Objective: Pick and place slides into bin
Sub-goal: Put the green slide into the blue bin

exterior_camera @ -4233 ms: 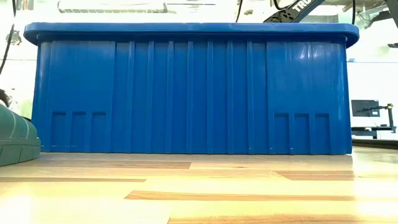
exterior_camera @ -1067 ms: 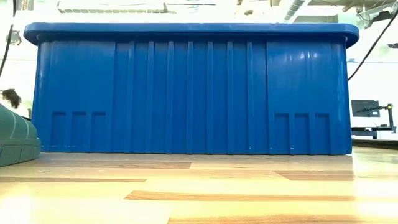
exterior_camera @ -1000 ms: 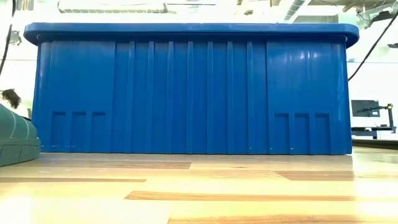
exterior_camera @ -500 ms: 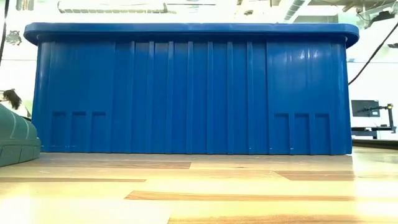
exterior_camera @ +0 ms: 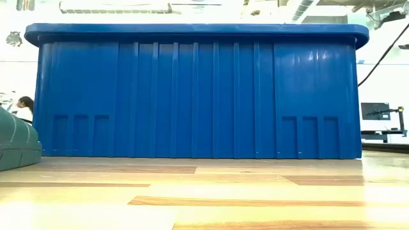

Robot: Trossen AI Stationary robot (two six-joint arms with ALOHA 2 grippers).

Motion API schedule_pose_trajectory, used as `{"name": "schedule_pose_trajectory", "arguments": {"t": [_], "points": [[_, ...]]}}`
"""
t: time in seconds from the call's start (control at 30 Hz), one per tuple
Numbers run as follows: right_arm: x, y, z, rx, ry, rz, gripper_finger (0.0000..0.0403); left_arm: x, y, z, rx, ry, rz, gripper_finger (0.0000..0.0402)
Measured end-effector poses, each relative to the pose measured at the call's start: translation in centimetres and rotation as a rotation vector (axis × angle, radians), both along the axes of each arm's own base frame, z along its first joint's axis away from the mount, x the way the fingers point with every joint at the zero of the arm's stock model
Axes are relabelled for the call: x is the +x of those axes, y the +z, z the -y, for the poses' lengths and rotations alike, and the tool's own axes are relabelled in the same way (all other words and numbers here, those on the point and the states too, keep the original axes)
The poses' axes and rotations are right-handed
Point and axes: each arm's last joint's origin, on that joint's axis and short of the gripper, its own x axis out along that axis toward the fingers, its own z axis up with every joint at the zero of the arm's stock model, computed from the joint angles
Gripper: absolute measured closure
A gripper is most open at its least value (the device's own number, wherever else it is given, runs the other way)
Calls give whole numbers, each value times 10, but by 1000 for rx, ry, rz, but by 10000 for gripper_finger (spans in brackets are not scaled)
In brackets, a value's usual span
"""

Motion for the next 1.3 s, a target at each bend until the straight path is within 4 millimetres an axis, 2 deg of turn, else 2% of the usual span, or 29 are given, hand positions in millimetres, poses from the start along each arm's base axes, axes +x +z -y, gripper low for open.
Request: {"name": "schedule_pose_trajectory", "arguments": {"t": [0.33, 0.8, 1.2, 1.3], "points": [[11, -7, 0, -1, -29, -20, 154, -22, -21, 4, 187, -59, -59, 209], [22, -9, -4, 22, -42, -1, 154, -22, -65, 8, 268, -69, -100, 209], [24, -9, 0, 38, -65, -8, 154, -28, -81, 0, 367, -35, -142, 209], [24, -9, 0, 37, -65, -8, 154, -28, -83, -3, 376, -18, -159, 221]]}}
